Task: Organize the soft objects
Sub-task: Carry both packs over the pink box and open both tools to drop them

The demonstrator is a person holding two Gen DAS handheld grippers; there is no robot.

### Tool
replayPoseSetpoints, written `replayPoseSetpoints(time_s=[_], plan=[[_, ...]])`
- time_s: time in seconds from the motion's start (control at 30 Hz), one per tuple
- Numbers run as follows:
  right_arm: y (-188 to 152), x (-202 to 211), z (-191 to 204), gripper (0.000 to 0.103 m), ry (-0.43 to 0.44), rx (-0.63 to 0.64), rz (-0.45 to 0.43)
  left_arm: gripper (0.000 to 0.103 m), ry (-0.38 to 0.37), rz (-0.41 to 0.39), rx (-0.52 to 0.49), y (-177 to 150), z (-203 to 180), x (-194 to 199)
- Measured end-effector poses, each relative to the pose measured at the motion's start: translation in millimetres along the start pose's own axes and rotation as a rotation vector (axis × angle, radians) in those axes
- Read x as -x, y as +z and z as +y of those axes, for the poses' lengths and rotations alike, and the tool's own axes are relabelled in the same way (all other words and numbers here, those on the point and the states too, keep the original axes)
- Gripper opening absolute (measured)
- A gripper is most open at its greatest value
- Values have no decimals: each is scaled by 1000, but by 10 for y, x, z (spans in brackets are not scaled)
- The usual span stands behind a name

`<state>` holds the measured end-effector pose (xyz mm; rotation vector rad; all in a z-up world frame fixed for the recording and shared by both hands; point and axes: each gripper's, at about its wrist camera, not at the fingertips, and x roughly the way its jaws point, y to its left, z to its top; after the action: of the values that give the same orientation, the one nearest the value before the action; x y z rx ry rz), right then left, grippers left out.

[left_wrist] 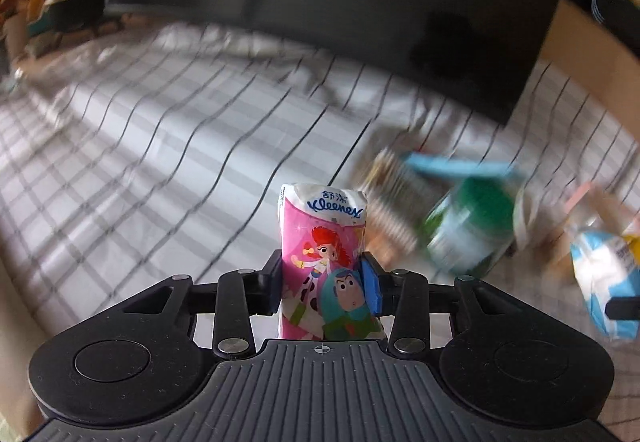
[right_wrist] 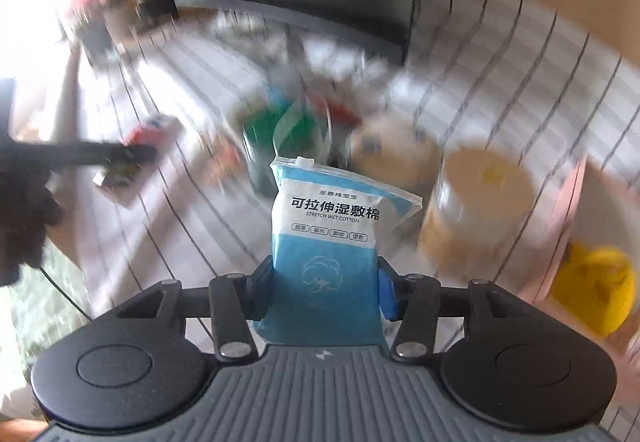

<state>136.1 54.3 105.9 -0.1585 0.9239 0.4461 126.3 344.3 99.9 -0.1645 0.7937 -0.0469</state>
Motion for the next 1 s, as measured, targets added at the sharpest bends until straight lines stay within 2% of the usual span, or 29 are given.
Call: replayPoseSetpoints(time_s=[0.2, 0.37, 0.57, 0.77, 1.0], plan=[[470, 567, -114, 50, -53, 9, -153, 43, -19, -74, -28, 633, -313, 157], [549, 940, -390, 50, -137, -28, -252, 43, -50, -98, -78, 956, -730, 142], [340, 1375, -863, 50, -262, -104, -340, 43, -166, -95, -120, 1029, -1402, 107], [20, 1639, -1296, 50, -370, -240, -421, 44, -338, -43, -166, 981, -2255, -28], [-390, 1635, -1698, 50, -436, -369, -386, 44, -499, 64, -255, 752, -3251, -311]])
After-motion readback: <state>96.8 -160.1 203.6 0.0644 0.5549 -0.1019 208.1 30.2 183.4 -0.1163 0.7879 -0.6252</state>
